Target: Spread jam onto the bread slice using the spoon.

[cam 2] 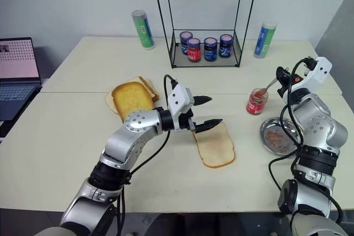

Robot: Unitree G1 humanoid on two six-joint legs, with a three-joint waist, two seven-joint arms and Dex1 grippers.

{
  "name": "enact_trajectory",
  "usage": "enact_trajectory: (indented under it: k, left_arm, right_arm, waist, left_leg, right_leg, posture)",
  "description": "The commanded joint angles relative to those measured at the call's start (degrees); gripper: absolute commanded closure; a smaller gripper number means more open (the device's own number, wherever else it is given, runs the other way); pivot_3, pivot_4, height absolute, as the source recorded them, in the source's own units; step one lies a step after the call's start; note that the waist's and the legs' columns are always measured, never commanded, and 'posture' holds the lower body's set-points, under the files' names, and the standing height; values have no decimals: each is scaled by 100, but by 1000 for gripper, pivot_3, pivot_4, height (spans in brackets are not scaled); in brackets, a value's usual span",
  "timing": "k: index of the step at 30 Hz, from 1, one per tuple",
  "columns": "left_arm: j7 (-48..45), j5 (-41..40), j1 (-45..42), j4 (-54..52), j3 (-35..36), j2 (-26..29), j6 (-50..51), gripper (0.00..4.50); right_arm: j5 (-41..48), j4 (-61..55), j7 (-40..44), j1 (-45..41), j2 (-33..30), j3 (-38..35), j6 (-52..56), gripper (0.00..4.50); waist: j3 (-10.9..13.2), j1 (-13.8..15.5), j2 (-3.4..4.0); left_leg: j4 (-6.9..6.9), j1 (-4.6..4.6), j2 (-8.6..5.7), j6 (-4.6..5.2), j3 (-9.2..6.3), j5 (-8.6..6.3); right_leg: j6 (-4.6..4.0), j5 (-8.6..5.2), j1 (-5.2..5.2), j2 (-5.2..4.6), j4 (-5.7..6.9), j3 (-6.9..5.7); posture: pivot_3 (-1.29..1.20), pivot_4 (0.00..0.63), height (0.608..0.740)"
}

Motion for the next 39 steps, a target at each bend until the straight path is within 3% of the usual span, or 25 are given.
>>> enact_trajectory:
  k: [1, 19, 25, 32, 37, 39]
  left_arm:
    - [-42, -7, -102, -104, 113, 25, -124, 387]
    - [-114, -29, -123, -95, 142, 139, -120, 387]
    - [-277, -152, -44, -307, 177, 255, 7, 387]
    - [-865, -488, 29, -724, 502, 1020, 106, 387]
    - [-1605, -1023, 440, -1523, 898, 2009, 439, 387]
    - [-1799, -1208, 650, -1744, 1002, 2333, 581, 387]
  right_arm:
    - [14, -217, -9, -55, -98, -44, -162, 4493]
    - [757, -80, -625, -52, 198, -778, -49, 4493]
    - [1730, -192, -1049, -273, 406, -1358, 102, 4493]
    - [3238, -670, -1649, -243, 494, -1726, 444, 4493]
    - [4347, -1837, -1825, 194, 182, -965, 1355, 4493]
    - [4313, -2319, -1679, 425, -104, -505, 1591, 4493]
  waist:
    - [0, 0, 0]
    - [0, 0, 0]
    - [0, 1, 0]
    - [0, -10, 1]
    - [2, -38, 9]
    - [2, -39, 10]
  left_leg:
    - [0, 0, 0, 0, 0, 0]
    - [0, 0, 0, 0, 1, 0]
    - [-1, 0, 0, 0, 1, 0]
    - [-4, 0, 2, 0, 0, 0]
    - [-13, -3, 5, 1, 1, -1]
    - [-14, -3, 8, 2, -1, -1]
  right_leg:
    - [0, 0, 0, 0, 0, 0]
    - [0, 0, 0, 0, 0, 1]
    - [0, 0, 0, 0, 0, 1]
    - [0, 0, -2, 1, 0, 0]
    - [-2, -1, -7, 2, -4, 1]
    - [-2, -2, -8, 4, -5, -1]
  posture:
    - [0, 150, 740]
    - [0, 150, 740]
    - [0, 150, 740]
    - [0, 150, 740]
    - [0, 150, 740]
    - [0, 150, 740]
